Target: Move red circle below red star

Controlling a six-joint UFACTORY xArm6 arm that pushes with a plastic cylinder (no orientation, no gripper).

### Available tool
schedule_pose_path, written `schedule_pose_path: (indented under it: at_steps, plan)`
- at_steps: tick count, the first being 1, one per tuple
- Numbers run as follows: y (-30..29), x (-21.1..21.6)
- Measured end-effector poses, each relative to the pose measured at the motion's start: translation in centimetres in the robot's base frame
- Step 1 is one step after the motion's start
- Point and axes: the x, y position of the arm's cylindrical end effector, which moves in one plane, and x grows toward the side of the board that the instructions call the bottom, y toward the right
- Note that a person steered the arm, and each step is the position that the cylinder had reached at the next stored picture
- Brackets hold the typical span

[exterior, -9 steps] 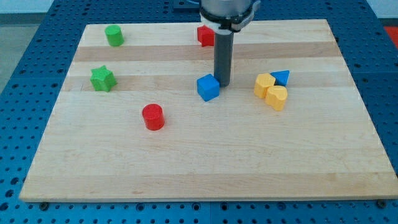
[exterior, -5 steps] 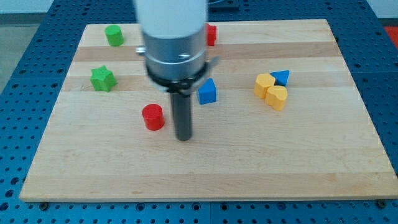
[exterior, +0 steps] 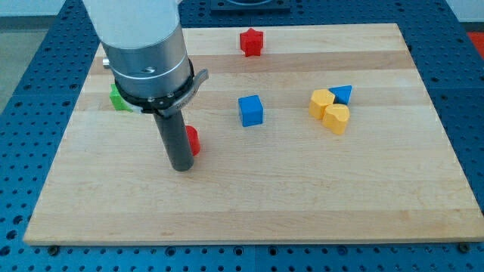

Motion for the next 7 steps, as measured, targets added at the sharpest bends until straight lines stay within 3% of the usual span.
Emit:
schedule_pose_path:
  at_steps: [5,7]
  plan:
    - [-0.3,-14.5]
    - [3.3,-17.3]
